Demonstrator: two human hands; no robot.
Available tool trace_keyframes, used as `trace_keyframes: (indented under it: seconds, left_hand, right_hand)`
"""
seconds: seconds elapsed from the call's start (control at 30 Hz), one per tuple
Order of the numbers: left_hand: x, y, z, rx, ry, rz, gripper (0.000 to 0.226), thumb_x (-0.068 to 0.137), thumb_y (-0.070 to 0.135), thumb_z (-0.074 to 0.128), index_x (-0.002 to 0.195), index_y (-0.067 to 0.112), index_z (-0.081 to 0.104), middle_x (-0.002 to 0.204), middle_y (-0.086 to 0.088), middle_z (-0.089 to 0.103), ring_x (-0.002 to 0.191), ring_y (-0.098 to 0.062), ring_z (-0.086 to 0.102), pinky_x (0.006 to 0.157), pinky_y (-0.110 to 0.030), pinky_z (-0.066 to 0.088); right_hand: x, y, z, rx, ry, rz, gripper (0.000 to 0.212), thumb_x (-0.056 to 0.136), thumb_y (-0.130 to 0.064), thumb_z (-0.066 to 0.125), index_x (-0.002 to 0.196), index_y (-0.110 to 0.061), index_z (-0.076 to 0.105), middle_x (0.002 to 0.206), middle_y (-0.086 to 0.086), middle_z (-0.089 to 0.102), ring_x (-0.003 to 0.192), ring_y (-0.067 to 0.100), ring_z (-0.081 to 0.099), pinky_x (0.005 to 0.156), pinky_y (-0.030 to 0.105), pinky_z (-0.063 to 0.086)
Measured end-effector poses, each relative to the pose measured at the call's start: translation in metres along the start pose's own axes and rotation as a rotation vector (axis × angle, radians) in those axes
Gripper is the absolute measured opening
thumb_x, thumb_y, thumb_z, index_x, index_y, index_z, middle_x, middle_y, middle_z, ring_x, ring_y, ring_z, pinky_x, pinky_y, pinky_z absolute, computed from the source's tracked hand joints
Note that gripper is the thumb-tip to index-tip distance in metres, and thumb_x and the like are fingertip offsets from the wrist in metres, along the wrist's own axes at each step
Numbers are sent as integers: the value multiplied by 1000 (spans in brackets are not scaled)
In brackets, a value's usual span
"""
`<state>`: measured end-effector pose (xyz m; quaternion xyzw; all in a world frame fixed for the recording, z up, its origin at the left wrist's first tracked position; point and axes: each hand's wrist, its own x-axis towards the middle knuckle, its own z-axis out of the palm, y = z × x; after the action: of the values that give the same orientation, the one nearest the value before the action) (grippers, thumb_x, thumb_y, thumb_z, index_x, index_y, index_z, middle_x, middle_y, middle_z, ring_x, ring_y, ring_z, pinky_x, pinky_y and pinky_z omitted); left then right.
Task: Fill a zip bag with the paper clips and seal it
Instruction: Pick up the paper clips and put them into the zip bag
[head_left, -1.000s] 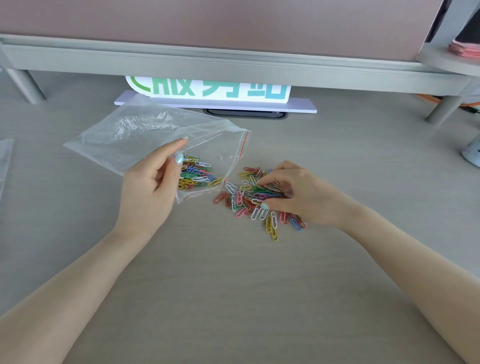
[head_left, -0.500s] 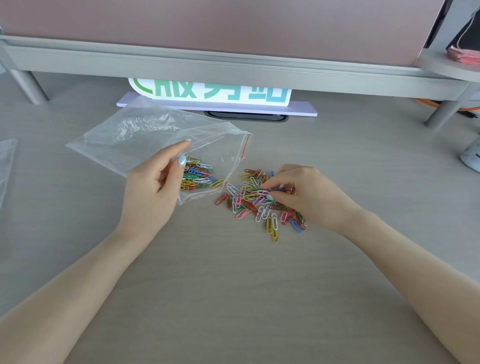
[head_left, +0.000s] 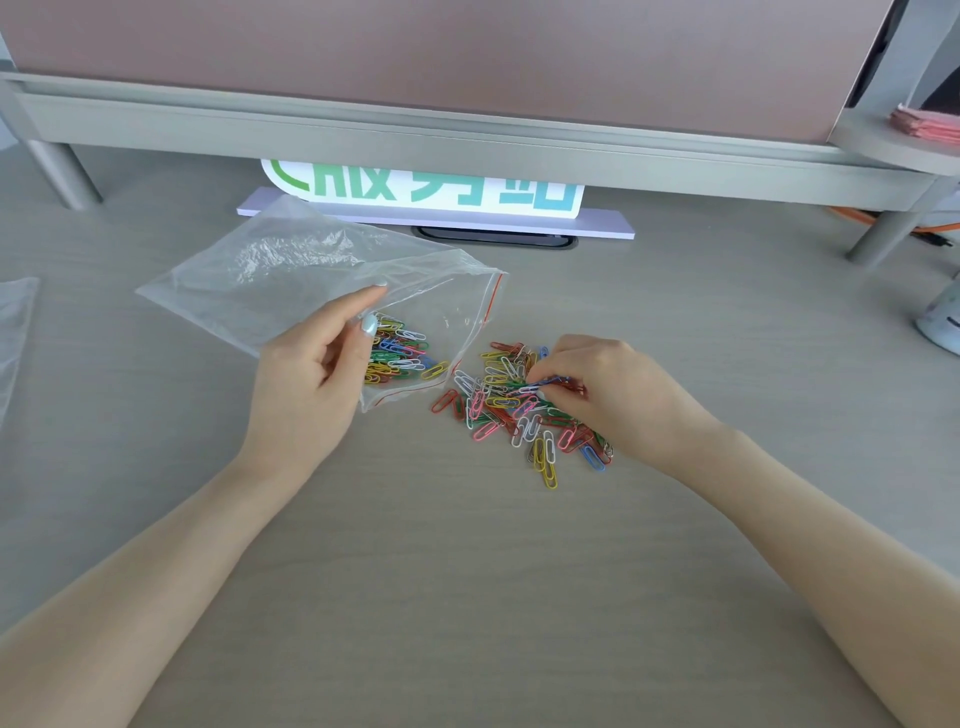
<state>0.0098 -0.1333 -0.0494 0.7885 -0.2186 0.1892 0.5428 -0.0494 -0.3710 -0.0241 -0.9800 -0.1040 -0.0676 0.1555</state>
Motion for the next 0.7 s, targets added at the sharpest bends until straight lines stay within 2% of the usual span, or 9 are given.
trace_keyframes:
  seconds: [0.1, 0.17, 0.2, 0.27, 0.37, 0.43, 0.5, 0.6, 0.7]
  left_hand:
    - [0, 1, 0, 4, -2, -2, 34, 91, 19, 45, 110, 47, 54, 63, 9, 53, 56, -31, 40, 54, -36, 36]
    - [0, 0, 1, 5, -7, -6, 33, 92, 20, 45, 111, 45, 55, 61, 16, 53, 55, -31, 40, 53, -36, 36]
    - [0, 0, 0, 1, -9, -10, 32, 92, 20, 45, 112, 42, 55, 60, 16, 53, 54, -30, 40, 53, -35, 37]
    - [1, 0, 1, -3, -8, -13, 30, 91, 22, 45, 113, 39, 56, 60, 14, 52, 54, -30, 39, 52, -35, 36]
    - [2, 0, 1, -14, -13, -12, 29, 90, 26, 45, 114, 38, 55, 60, 12, 50, 54, -27, 41, 54, -32, 37]
    - [2, -1, 1, -24, -15, -9, 30, 89, 27, 45, 114, 38, 56, 61, 12, 50, 56, -23, 41, 55, -29, 37]
    - [2, -2, 0, -24, -12, -9, 31, 89, 25, 45, 116, 33, 58, 62, 3, 51, 56, -22, 41, 55, -28, 36]
    - [3, -1, 0, -12, -14, -9, 32, 89, 23, 45, 117, 29, 59, 63, -9, 51, 53, -15, 36, 54, -24, 34]
    - [2, 0, 0, -19, -10, 7, 32, 89, 20, 45, 116, 33, 57, 64, -7, 55, 52, -15, 39, 53, -24, 35]
  right_hand:
    - [-1, -1, 0, -43, -1, -24, 19, 92, -17, 50, 101, -18, 67, 90, -4, 55, 84, 18, 55, 66, 28, 39]
    - [0, 2, 1, 4, 9, -17, 17, 90, -16, 53, 98, -18, 68, 91, 1, 60, 81, 19, 56, 69, 32, 45]
    - [0, 3, 1, 45, 19, -2, 16, 89, -14, 55, 96, -18, 69, 89, 3, 62, 75, 17, 55, 69, 31, 45]
    - [1, 6, -1, 141, 48, 54, 16, 85, -10, 59, 91, -18, 72, 84, 6, 65, 65, 8, 52, 65, 21, 42]
    - [5, 5, -6, 307, 94, 169, 16, 83, -8, 62, 88, -18, 74, 77, -3, 67, 64, 0, 53, 60, 9, 39]
    - [10, -1, -10, 445, 98, 211, 17, 83, -11, 63, 83, -24, 74, 69, -11, 66, 57, -3, 53, 58, 8, 40]
    - [18, -10, -12, 542, 93, 211, 23, 84, -11, 63, 77, -31, 71, 62, -5, 63, 52, 1, 48, 56, 13, 40]
    - [39, -29, -7, 629, 56, 206, 15, 85, -8, 62, 90, -16, 73, 55, -2, 59, 48, 2, 47, 53, 9, 40]
    - [64, -50, 4, 693, 9, 170, 15, 85, -7, 60, 95, -8, 71, 54, -6, 59, 46, -2, 51, 56, 11, 45]
